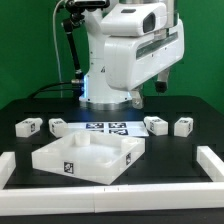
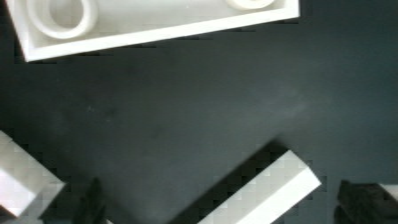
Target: Assemble square table
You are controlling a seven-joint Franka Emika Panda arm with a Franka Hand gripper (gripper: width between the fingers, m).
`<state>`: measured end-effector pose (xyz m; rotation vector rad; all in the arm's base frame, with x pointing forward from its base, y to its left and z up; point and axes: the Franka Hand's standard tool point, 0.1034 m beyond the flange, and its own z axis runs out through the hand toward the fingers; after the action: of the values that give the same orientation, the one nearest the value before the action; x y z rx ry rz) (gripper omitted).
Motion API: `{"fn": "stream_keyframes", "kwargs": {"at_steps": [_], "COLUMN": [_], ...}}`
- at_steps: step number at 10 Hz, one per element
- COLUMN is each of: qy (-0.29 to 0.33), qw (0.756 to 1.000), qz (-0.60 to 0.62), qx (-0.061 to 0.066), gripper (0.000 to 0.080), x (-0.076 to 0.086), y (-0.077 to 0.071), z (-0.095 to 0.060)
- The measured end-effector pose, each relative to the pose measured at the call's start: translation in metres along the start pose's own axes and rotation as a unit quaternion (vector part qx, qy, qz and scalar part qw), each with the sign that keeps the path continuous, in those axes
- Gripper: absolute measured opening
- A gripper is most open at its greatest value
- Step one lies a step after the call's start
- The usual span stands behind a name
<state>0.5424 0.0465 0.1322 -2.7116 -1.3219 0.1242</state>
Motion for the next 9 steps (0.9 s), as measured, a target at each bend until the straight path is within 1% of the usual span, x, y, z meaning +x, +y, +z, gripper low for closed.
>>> {"fn": "stream_keyframes", "kwargs": {"at_steps": [5,6,7,8,9], "qy": [0.0,0.0,0.004,0.008,0.012], "qw": [1.0,1.0,1.0,1.0,1.0], "qz": [0.0,-0.004,0.0,0.004,-0.002], "qx": [0.001,0.0,-0.006,-0.018,-0.016], "gripper": [0.065,0.065,0.065,0.065,0.065], "x": [-0.001,-0.006,-0.025,-0.041,-0.054], "y": [0.0,-0.001,-0.007,-0.018,-0.026], "z": [0.001,0.002,0.011,0.024,0.039]}}
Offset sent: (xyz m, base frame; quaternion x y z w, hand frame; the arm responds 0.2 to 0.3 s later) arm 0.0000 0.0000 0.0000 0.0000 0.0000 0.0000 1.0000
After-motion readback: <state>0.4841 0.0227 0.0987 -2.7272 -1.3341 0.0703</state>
